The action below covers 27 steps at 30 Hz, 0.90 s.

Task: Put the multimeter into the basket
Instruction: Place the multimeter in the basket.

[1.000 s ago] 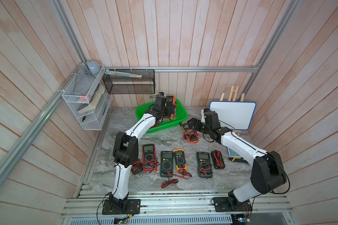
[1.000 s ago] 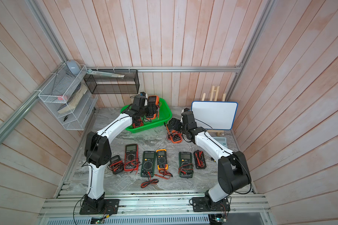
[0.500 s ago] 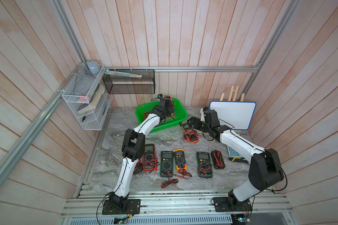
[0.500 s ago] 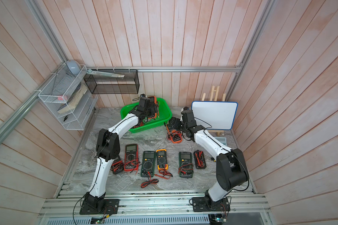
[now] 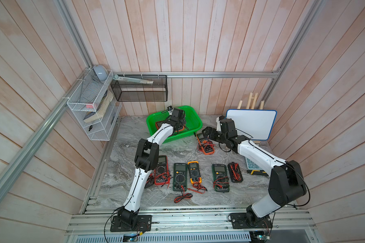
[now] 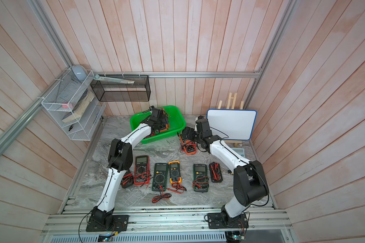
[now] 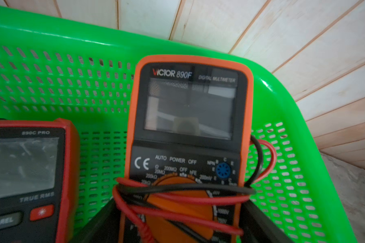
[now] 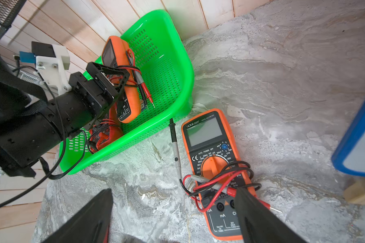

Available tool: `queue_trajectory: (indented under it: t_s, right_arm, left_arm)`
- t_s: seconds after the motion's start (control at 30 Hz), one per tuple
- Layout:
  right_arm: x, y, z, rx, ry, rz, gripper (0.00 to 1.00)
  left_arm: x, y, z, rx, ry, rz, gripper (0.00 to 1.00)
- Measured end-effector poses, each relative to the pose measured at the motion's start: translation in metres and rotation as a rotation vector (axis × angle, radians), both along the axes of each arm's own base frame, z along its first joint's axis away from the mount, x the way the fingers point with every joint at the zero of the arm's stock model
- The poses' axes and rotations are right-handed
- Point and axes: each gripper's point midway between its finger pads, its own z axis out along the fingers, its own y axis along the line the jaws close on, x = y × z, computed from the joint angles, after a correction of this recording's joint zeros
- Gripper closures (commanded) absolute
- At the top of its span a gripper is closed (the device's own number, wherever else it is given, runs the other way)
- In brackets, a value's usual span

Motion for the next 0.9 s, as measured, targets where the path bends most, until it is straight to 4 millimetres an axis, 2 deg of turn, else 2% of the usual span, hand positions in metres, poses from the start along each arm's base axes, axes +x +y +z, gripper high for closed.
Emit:
queue_trajectory:
  t_s: [0.13,0.57,0.6,0.63,0.67,0.73,0.77,0.9]
  right_arm:
    - [0.000,0.000,0.000,0.002,0.001,0.002,0.04]
    - [-0.005,0.010,-0.001,0.012,0.006,0.018,0.05]
    - [-0.005,0.010,-0.001,0.013,0.006,0.020,0.04]
    - [-0.006,0.011,-0.001,0.013,0.007,0.021,0.04]
    - [-0.006,0.012,-0.001,0.014,0.008,0.023,0.05]
    - [-0.007,0.013,-0.001,0.014,0.009,0.023,0.04]
    - [-0.006,0.013,-0.001,0.014,0.008,0.023,0.04]
    - [-0.007,0.012,-0.002,0.013,0.009,0.023,0.04]
  left_arm:
    - [-0.014,0.008,-0.027,0.032,0.058,0.006,1.00]
    - [-0.057,0.041,-0.028,0.079,0.104,0.047,1.00]
    - [-0.058,0.043,-0.028,0.083,0.106,0.050,0.94]
    - [-0.059,0.043,-0.028,0.084,0.108,0.051,0.74]
    - [-0.059,0.044,-0.028,0.084,0.109,0.053,0.46]
    - [-0.059,0.044,-0.028,0.081,0.110,0.056,0.13]
    - [-0.059,0.044,-0.027,0.079,0.111,0.058,0.00]
    - [-0.050,0.041,-0.010,0.055,0.078,0.067,0.00]
